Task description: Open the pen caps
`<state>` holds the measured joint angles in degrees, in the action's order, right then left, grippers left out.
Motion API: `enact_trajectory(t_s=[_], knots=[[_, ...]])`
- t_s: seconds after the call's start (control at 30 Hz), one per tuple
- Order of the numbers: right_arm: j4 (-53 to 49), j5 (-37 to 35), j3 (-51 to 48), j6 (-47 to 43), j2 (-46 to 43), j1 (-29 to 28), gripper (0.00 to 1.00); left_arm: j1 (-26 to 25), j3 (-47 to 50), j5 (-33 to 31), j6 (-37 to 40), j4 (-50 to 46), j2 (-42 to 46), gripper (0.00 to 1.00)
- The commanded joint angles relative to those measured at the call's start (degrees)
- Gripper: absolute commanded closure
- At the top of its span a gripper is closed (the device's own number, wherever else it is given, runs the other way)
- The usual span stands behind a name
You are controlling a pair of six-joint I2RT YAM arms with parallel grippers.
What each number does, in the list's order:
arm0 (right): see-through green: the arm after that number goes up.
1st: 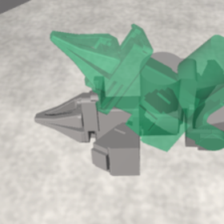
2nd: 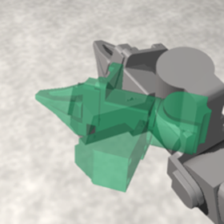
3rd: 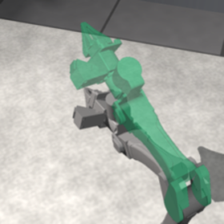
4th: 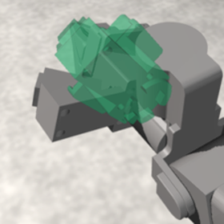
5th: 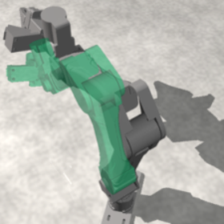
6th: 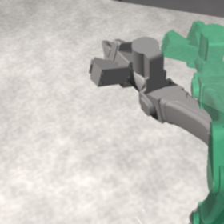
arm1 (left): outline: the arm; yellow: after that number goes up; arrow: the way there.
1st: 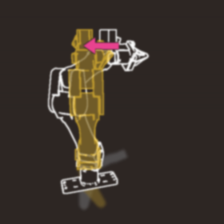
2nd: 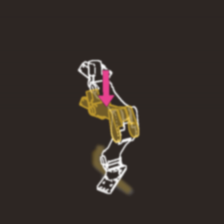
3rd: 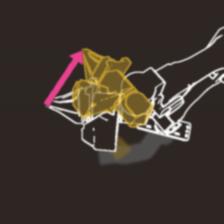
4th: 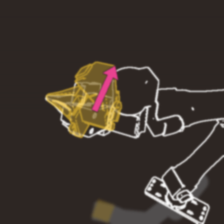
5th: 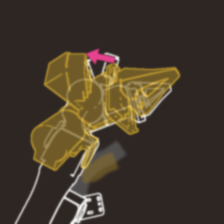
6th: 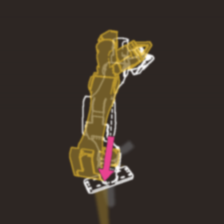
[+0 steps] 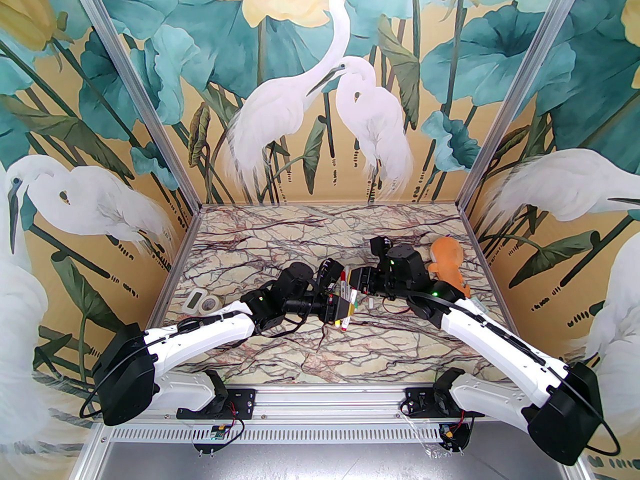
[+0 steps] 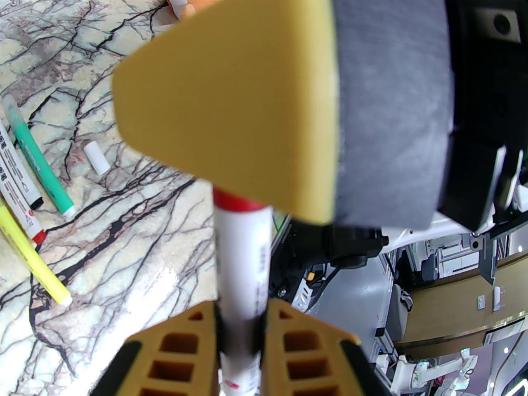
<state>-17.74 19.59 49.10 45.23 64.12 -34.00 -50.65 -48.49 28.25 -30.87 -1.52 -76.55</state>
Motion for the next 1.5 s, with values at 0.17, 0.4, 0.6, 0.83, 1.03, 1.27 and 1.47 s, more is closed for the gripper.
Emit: enact_trajectory(t_s=[0.17,0.4,0.6,0.83,1.03,1.27,1.47], knots=[[3.3,1.6,-1.1,1.3,-1.8,0.1,0.83,-0.3,3.4,2.3,-3.6,10.0,0.9,0.65],[4.7,2.5,-1.5,2.3,-1.5,0.2,0.83,-0.4,4.4,1.7,-4.5,13.4,-0.3,0.65],[3.1,-0.7,-1.9,2.4,-2.0,0.2,0.83,-0.6,3.3,-0.2,-2.0,8.9,-0.7,0.83],[4.3,-3.1,-1.7,2.5,-3.1,1.8,0.84,-1.3,3.9,0.5,-0.9,8.1,-1.4,0.88],[8.4,3.5,-1.7,0.6,-3.9,6.4,0.85,-1.3,5.3,3.5,-1.5,9.8,0.2,0.93],[13.9,8.8,-2.2,-0.8,-4.3,9.5,0.85,-1.3,5.7,11.0,-3.9,13.1,-0.5,0.94],[20.1,13.0,-3.0,-1.0,-4.1,10.4,0.85,-1.3,7.2,12.5,-6.3,18.2,-0.4,0.98]])
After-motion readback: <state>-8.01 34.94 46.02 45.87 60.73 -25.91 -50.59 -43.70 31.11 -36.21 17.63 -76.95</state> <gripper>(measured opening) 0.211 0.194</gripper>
